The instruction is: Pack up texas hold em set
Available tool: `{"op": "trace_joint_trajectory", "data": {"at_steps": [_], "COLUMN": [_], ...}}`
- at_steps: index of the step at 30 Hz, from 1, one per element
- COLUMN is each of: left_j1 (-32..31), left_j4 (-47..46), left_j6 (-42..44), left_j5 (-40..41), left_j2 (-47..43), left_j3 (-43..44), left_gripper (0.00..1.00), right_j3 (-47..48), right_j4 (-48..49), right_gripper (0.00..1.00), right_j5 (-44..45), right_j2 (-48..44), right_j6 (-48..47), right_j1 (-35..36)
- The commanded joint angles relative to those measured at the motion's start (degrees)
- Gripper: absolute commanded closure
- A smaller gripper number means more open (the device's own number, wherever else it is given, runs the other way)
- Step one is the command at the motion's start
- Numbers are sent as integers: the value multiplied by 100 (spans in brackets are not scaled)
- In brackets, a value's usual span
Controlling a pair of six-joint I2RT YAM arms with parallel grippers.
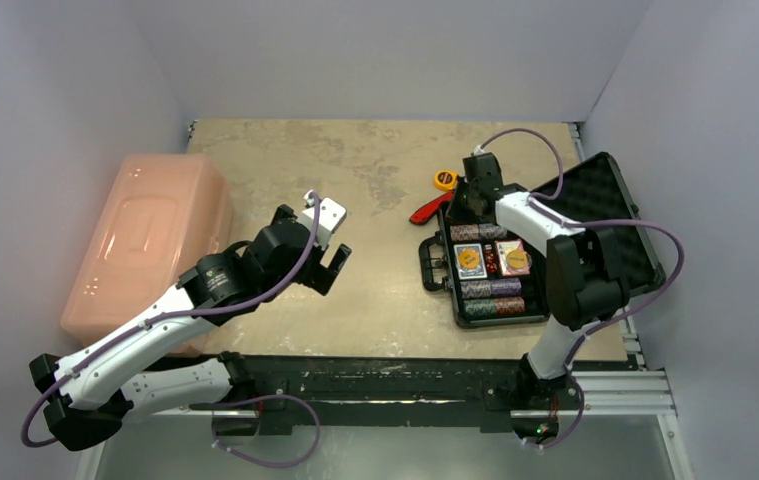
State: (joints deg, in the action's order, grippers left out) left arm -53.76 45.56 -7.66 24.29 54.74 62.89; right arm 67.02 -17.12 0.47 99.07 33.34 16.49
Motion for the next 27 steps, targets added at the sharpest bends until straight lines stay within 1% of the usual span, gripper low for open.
{"op": "trace_joint_trajectory", "data": {"at_steps": [1,17,21,27], "left_j1": [-5,-4,1,3], "left_j4": [-39,-52,-48,-47], "left_j6": [122,132,137,150], "left_j5": [88,75,69,93], "left_j2": [-56,-128,-130,-129], "left_j3": [127,131,129,127], "left_gripper": [8,9,9,9], "right_j3": [281,587,694,968], "right_j4": [101,229,242,222], "right_gripper": [100,100,100,100], "right_j5": [256,126,45,-37], "right_j2": [158,702,749,983], "right_j6": [-109,-368,-448,-466], "right_j1": [83,224,448,1022]}}
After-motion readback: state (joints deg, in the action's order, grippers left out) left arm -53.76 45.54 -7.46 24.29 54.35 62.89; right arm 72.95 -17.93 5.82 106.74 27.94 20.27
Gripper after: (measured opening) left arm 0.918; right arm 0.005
